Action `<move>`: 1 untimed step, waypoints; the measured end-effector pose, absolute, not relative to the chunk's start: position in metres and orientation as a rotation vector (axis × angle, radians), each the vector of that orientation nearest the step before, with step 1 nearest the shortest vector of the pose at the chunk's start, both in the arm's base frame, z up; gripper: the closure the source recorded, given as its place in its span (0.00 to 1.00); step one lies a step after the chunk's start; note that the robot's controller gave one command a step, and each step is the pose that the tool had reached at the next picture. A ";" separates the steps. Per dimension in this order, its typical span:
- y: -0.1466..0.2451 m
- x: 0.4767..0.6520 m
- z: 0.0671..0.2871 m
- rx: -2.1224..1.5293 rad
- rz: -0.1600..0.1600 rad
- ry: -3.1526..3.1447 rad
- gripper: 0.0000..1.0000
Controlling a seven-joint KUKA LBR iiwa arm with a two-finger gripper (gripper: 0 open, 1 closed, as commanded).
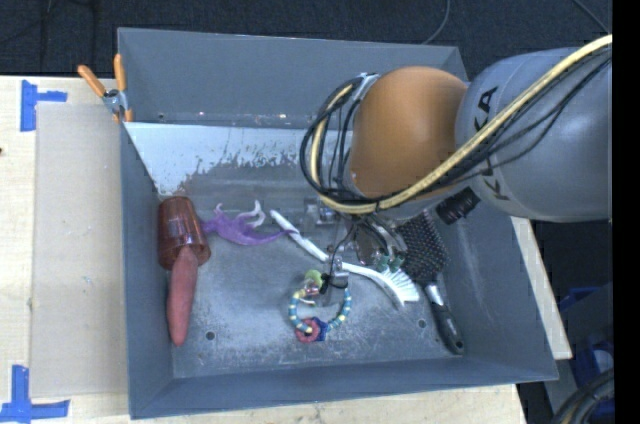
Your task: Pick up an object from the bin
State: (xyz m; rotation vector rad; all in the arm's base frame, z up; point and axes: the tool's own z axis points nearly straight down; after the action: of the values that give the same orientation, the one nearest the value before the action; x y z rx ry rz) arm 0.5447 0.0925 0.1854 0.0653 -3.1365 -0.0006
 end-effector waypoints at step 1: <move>0.067 0.548 0.144 -0.078 -0.001 -3.136 0.00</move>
Offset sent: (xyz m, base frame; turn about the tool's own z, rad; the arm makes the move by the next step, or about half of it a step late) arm -0.0138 -0.0426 -0.0717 0.0997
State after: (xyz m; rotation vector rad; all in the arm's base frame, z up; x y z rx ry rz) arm 0.5485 0.0671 0.1438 -0.0784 -3.1359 -0.0005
